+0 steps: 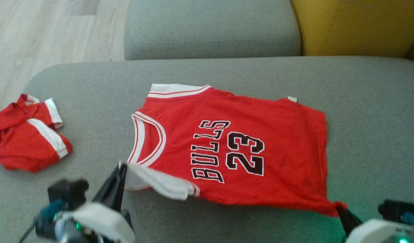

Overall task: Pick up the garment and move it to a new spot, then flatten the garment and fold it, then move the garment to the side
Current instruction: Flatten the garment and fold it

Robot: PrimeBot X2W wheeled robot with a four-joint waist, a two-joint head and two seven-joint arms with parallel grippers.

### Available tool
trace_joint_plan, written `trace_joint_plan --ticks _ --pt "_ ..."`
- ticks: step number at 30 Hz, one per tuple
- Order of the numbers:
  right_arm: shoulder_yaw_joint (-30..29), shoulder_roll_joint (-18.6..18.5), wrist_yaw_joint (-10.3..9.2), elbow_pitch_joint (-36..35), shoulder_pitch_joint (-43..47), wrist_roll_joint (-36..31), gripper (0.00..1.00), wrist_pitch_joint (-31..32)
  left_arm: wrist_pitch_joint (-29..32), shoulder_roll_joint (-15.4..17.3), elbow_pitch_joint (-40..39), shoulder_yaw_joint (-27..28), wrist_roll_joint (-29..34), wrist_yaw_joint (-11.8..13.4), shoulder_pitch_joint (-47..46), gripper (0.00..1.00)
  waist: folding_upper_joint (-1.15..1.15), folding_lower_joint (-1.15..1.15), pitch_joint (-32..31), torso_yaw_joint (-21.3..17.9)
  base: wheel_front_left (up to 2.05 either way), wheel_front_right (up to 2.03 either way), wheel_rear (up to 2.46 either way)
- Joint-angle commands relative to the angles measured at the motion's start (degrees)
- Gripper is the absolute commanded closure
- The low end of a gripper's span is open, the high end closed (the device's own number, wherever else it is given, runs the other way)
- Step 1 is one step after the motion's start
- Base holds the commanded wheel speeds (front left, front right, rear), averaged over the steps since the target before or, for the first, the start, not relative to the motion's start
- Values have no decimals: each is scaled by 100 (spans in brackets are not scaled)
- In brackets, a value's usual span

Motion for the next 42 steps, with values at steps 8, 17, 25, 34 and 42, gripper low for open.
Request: trace_joint_plan --ticks 8,17,25,34,42 --pt "254 -189 -5 619 -1484 -62 100 26 3 62 1223 212 -291 -310 -1742 100 0 0 380 -78 0 0 0" --pt "345 -327 -5 1399 -2391 -23 100 -425 -496 -20 2574 206 -370 -454 -2834 100 0 0 775 -95 0 0 0" --pt "631 -402 -5 2045 -2896 91 67 -939 -909 -52 3832 103 -380 -568 -3438 100 0 0 1038 -114 0 0 0" --pt "891 -483 -5 1626 -2704 17 0 -2190 -2145 -93 4070 114 -150 -325 -3239 0 0 0 963 -171 0 0 0" --pt "693 -403 -5 332 -2055 -841 0 -2860 -2697 -81 2884 154 296 226 -2354 0 0 0 666 -199 0 0 0"
